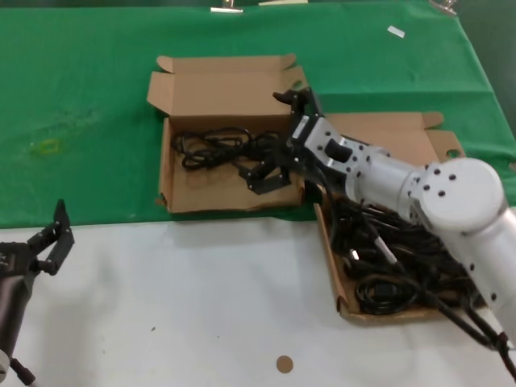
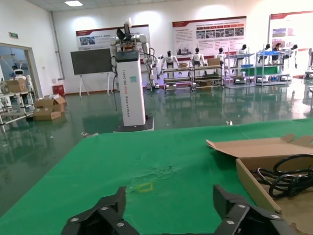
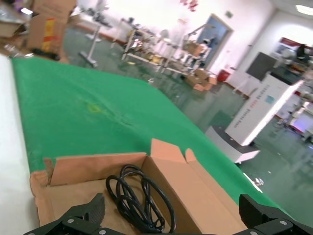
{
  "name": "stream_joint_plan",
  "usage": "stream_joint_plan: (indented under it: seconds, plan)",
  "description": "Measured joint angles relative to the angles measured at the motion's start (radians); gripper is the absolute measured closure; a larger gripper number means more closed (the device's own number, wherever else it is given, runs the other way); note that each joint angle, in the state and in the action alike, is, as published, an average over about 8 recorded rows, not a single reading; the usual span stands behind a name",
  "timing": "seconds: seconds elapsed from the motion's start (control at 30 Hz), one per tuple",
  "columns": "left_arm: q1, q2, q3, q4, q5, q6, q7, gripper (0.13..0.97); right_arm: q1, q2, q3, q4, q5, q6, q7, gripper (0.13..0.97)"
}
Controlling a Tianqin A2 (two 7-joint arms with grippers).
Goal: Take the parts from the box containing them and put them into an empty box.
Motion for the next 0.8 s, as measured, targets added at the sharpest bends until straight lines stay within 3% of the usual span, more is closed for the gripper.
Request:
stream_joint_plan:
  seconds: [0.27,0.4,0.67,0.8]
  plan:
    - [0.000,0.000,0.000,0.000,0.000,0.000,0.000,0.396,-0.124,0.006,0.058,0.094,0.061,0.084,0.019,0.129]
    - [0.000,0.000,0.000,0.000,0.000,0.000,0.000,0.396,-0.187,0.009,0.088,0.141,0.091,0.127,0.028,0.129]
    - [0.000,0.000,0.000,0.000,0.000,0.000,0.000,0.236,-0.313,0.015,0.147,0.235,0.152,0.212,0.047,0.129]
    - [0.000,0.000,0.000,0.000,0.000,0.000,0.000,0.204,-0.375,0.018,0.176,0.282,0.183,0.254,0.056,0.129]
